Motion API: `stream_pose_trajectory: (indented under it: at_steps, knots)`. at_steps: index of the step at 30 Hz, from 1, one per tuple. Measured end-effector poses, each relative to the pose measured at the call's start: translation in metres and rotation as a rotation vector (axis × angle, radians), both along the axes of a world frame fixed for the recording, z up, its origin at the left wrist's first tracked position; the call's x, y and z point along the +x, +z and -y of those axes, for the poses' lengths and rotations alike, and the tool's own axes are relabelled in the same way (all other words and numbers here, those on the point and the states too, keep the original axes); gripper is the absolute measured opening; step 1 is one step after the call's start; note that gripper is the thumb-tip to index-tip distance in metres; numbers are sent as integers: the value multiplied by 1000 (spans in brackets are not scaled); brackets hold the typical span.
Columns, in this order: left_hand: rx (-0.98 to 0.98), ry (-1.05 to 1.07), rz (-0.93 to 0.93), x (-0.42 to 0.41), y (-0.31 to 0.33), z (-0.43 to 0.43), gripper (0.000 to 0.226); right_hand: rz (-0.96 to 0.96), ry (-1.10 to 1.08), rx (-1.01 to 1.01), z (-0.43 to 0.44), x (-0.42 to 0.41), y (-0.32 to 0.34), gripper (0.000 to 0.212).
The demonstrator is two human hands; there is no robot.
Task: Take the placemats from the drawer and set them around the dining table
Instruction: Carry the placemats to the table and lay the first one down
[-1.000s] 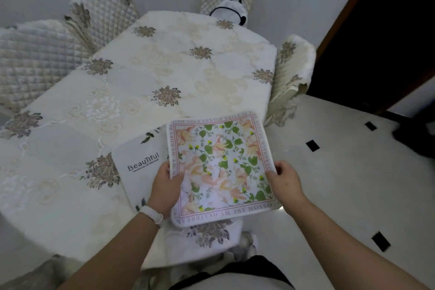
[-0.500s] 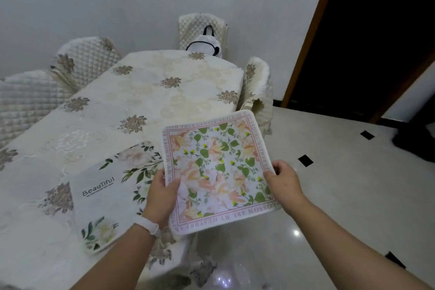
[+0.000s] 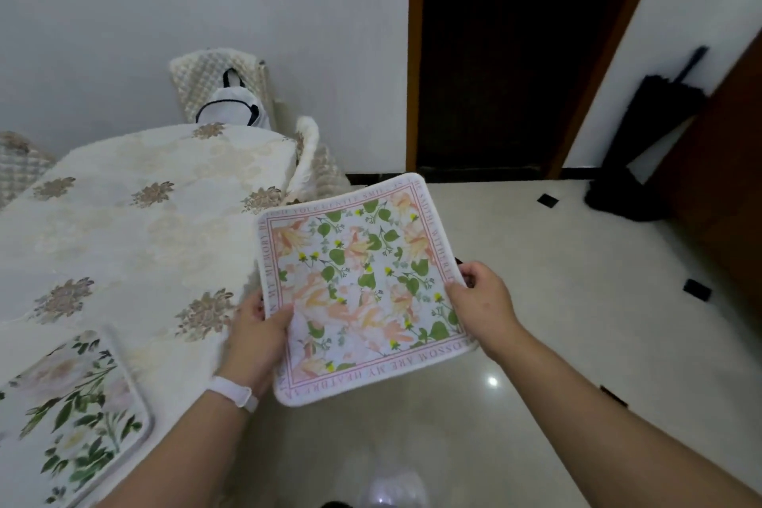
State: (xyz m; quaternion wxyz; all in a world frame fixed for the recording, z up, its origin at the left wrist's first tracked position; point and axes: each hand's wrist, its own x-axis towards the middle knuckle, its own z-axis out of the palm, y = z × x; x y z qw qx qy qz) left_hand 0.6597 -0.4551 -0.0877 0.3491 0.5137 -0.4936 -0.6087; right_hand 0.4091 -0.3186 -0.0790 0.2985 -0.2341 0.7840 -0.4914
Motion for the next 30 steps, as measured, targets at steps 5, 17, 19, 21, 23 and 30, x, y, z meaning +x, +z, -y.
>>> stream_pose_trajectory:
  at_steps: [5, 17, 19, 21, 23, 30]
  knots:
    - [18, -112, 17, -64, -3, 27, 22, 17, -129, -16, -8, -45, 4, 11]
    - [108, -204, -3, -193, -40, 132, 16, 12, -287, 60, 67, -145, -15, 7]
    - [94, -233, 14, -219, -43, 164, 16, -1, -322, 82, 95, -164, -20, 7]
    - [79, -262, 17, -242, -41, 202, 18, -12, -345, 109, 129, -182, -24, 6]
    - [61, -288, 8, -260, -39, 244, 18, -26, -343, 137, 168, -200, -26, 5]
    - [67, -277, 0, -308, -40, 378, 21, -8, -320, 150, 309, -257, -25, 4]
